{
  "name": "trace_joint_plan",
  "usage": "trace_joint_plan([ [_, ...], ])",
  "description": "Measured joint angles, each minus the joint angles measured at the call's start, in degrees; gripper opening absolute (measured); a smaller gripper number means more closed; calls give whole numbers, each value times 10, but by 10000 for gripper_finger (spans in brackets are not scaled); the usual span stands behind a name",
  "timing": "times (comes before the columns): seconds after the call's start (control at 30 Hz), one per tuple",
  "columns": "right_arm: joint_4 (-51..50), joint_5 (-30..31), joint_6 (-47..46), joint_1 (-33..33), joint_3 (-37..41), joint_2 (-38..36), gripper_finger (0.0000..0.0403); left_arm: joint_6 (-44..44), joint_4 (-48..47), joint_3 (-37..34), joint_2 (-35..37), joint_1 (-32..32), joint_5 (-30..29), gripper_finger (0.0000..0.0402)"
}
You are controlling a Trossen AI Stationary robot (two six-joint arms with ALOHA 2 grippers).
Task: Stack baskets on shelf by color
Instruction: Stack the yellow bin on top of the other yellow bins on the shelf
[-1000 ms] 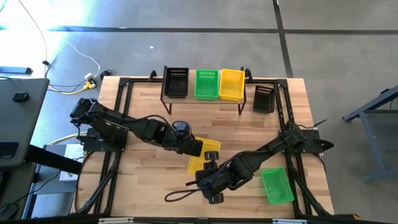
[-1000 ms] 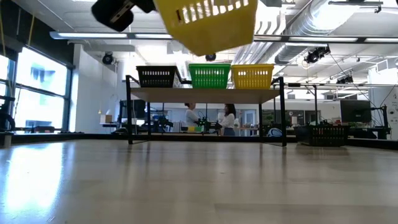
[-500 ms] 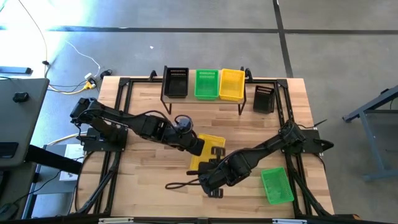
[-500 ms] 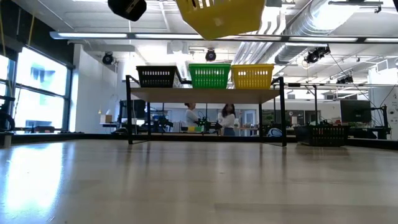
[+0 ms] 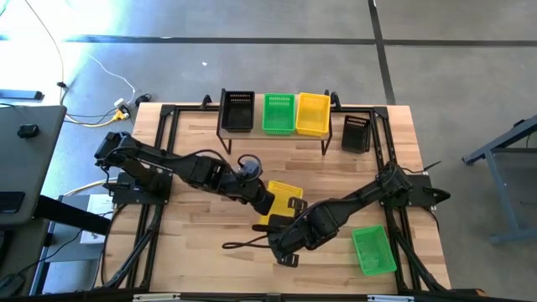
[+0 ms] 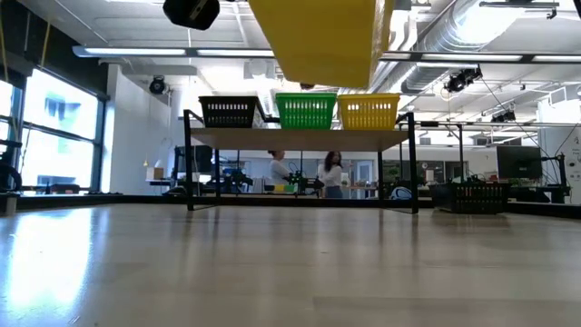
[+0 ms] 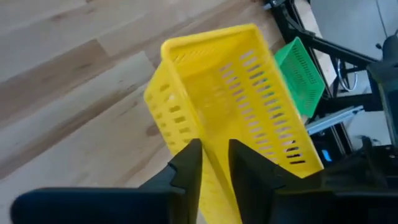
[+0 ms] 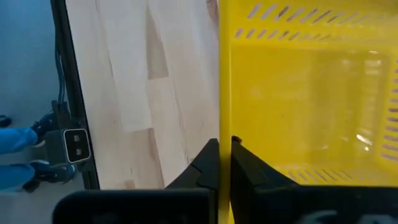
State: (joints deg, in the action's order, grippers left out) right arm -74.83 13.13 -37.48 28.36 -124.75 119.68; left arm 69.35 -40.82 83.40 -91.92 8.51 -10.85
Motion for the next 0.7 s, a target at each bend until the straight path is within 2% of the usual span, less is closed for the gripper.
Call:
trace_joint_plan([
  [0.1,0,-13,-8,0,0,0,1,-18,0,0,0,-5,-11,92],
  [0.27,-4,-26,-33,0,0,0,1,-89,1,0,0,-31,36,119],
  [0.43,-29,-28,-41,0,0,0,0,-162,-3,0,5,-55,87,121],
  [0.7,-61,-13,-26,4,0,0,0,-249,-30,0,28,-78,87,120],
])
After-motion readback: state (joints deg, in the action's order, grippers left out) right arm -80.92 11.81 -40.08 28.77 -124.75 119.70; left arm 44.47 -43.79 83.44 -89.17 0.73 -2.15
